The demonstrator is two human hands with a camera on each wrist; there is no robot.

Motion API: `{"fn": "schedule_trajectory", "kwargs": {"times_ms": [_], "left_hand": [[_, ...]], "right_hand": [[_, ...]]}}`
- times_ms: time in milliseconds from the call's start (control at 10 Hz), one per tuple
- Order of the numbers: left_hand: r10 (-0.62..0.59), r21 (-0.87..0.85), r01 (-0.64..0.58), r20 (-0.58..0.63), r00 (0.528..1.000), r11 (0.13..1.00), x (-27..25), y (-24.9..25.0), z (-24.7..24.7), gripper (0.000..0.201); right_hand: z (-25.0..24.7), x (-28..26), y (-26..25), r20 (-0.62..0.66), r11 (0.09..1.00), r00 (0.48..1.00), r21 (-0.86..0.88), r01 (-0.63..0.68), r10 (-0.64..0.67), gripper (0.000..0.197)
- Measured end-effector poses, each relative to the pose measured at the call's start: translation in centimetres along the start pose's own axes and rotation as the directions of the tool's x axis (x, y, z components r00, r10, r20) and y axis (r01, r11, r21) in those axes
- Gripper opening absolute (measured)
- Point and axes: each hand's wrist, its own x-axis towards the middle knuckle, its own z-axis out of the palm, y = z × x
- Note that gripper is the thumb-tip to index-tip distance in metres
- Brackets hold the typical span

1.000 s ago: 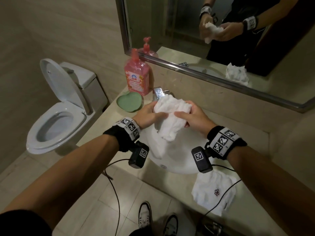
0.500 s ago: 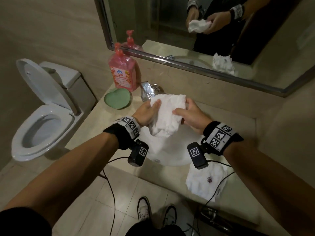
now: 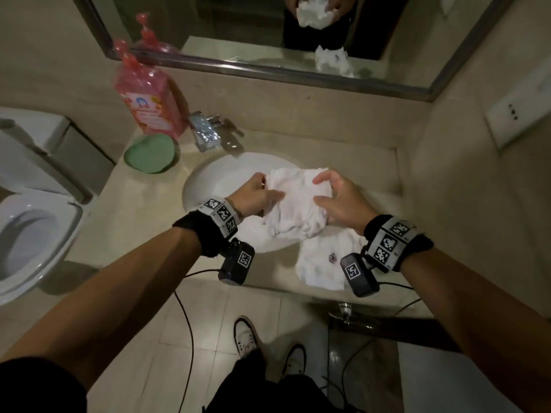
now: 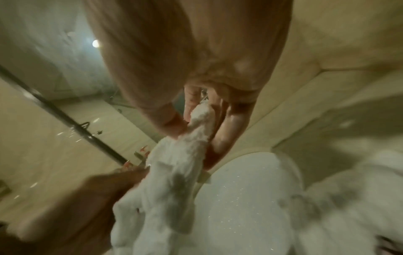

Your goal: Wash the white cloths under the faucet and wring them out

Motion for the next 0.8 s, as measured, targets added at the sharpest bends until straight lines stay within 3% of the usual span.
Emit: {"fn": "schedule_trajectory", "kwargs": {"times_ms": [100, 200, 300, 500, 600, 700, 800], "left_hand": [[-0.027, 0.090, 0.030, -0.031, 0.999, 0.995, 0.2, -1.8, 4.6, 0.038], [0.012, 0.244, -0.011, -0.002, 1.000, 0.970, 0.2, -3.9, 9.4, 0.032], [-0.048, 0.402, 0.051, -0.018, 0.999, 0.914, 0.5, -6.1, 12.6, 0.022], [-0.105, 0.558, 0.133, -0.083, 0.991, 0.819, 2.4, -11.1, 14.6, 0.049], [-0.142, 0.562, 0.168, -0.089, 0.986, 0.810, 2.7, -12.8, 14.6, 0.052], [-0.151, 0.584, 0.151, -0.049, 0.987, 0.798, 2.9, -11.0, 13.1, 0.052], [-0.160, 0.668, 0.129, -0.015, 0.987, 0.733, 1.9, -9.6, 10.3, 0.046]], "right_hand": [[-2.2, -2.1, 3.8, 0.058, 0.991, 0.990, 0.042, -0.129, 0.127, 0.049], [-3.6, -3.6, 8.1, 0.089, 0.974, 0.976, -0.127, -0.186, 0.197, 0.053], [-3.6, -4.6, 12.2, 0.064, 0.950, 0.974, -0.243, -0.197, 0.218, 0.049], [-1.3, -4.4, 17.5, 0.035, 0.944, 0.980, -0.277, -0.178, 0.196, 0.051], [-1.0, -4.1, 18.9, 0.102, 0.926, 0.978, -0.353, -0.133, 0.180, 0.049], [-3.0, -3.9, 16.7, 0.104, 0.893, 0.976, -0.432, -0.128, 0.190, 0.037], [-6.0, -4.4, 11.9, -0.126, 0.958, 0.992, -0.284, -0.047, 0.012, 0.011]]}}
